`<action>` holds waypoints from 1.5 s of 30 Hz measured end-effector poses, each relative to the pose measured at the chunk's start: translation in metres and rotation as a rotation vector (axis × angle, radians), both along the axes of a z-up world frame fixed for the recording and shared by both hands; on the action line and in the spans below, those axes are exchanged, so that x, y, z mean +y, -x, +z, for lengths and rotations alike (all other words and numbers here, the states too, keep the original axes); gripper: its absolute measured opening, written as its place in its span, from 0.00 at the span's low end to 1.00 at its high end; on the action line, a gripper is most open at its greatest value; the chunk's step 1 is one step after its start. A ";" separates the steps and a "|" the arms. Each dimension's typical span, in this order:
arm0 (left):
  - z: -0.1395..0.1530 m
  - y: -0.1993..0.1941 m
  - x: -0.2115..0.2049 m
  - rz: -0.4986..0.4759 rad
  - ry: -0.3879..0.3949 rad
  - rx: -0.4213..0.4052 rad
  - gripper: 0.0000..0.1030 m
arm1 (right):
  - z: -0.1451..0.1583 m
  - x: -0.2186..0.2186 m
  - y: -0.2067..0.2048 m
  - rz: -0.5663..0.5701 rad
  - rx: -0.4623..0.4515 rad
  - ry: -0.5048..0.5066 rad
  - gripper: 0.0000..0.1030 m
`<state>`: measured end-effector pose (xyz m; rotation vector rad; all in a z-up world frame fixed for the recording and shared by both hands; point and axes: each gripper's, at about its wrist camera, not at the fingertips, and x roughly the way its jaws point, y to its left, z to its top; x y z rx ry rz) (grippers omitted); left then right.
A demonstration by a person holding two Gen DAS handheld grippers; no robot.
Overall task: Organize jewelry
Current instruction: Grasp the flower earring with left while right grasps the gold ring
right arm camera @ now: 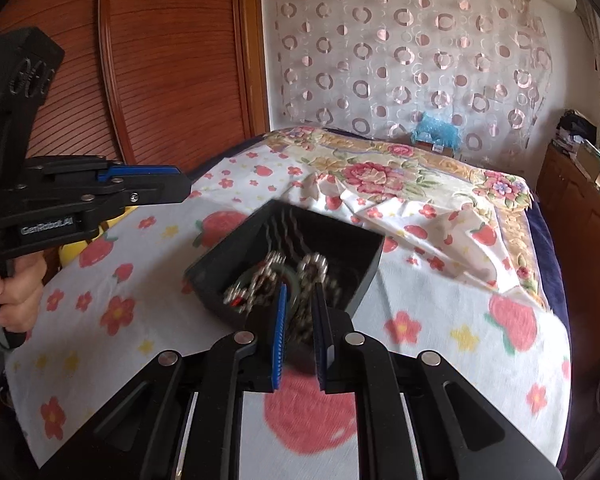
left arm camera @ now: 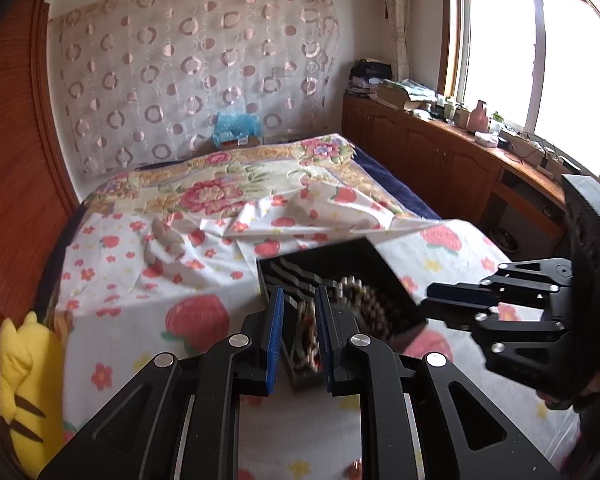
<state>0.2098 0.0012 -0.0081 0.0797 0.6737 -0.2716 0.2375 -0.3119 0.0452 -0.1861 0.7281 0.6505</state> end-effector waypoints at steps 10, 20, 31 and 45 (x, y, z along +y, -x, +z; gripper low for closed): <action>-0.039 0.038 0.008 0.004 0.013 0.067 0.14 | -0.029 -0.001 0.053 0.015 0.068 0.027 0.14; -0.068 0.067 0.006 0.000 0.002 0.116 0.14 | -0.046 0.010 0.094 0.072 0.096 0.058 0.28; -0.085 0.078 0.000 -0.013 -0.001 0.159 0.15 | -0.059 0.018 0.121 0.131 0.124 0.151 0.35; -0.100 0.074 -0.017 -0.048 -0.018 0.198 0.26 | -0.062 0.009 0.121 0.115 0.103 0.170 0.21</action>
